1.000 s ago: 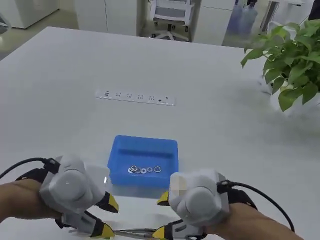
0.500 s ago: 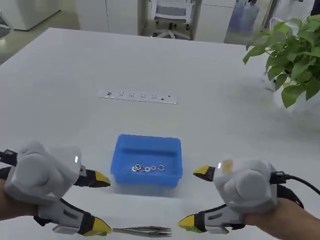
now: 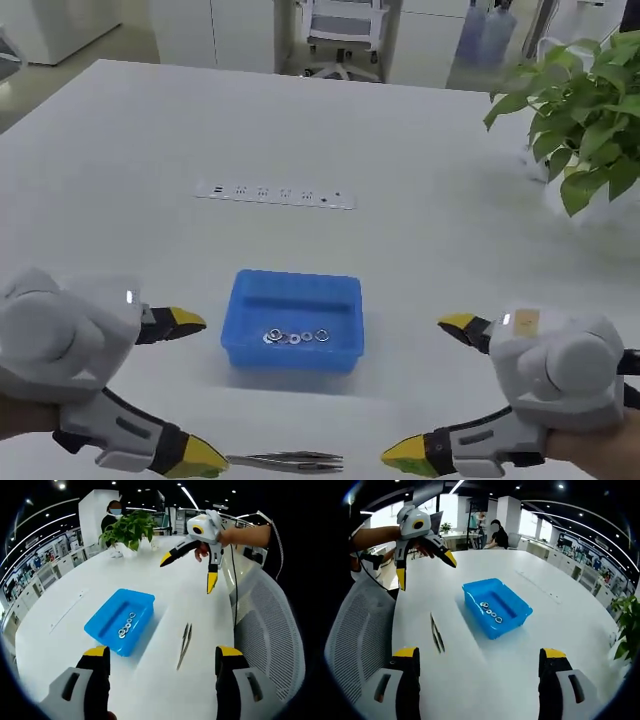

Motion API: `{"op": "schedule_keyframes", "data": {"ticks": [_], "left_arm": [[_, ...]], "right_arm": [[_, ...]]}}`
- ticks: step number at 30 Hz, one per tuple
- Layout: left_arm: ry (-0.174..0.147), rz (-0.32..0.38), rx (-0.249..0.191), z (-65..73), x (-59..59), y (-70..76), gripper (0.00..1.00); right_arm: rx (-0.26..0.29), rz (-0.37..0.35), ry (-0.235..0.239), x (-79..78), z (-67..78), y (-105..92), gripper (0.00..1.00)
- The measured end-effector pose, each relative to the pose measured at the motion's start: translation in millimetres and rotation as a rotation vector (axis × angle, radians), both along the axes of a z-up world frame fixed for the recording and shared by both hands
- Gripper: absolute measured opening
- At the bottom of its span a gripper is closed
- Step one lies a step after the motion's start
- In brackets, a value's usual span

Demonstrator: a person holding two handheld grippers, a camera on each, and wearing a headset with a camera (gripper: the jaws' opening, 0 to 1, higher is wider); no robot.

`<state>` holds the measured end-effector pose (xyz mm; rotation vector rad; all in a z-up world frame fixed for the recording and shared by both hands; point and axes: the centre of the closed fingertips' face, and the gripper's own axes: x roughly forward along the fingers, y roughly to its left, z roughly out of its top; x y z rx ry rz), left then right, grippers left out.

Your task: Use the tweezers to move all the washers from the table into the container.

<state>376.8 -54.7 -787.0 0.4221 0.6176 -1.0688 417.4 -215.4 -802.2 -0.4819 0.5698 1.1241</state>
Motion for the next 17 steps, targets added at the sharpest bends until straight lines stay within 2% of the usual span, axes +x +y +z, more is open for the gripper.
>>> {"op": "schedule_keyframes", "data": {"ticks": [4,17], "left_arm": [[-0.007,0.018,-0.004,2.5,1.0,-0.1,0.99],[-0.006,0.031,-0.006,2.3,3.5,1.4,0.99]], "right_arm": [[0.007,-0.015,0.010,-2.4,1.2,-3.9,1.00],[0.015,-0.035,0.007,0.0,2.9,-6.2,1.00]]}}
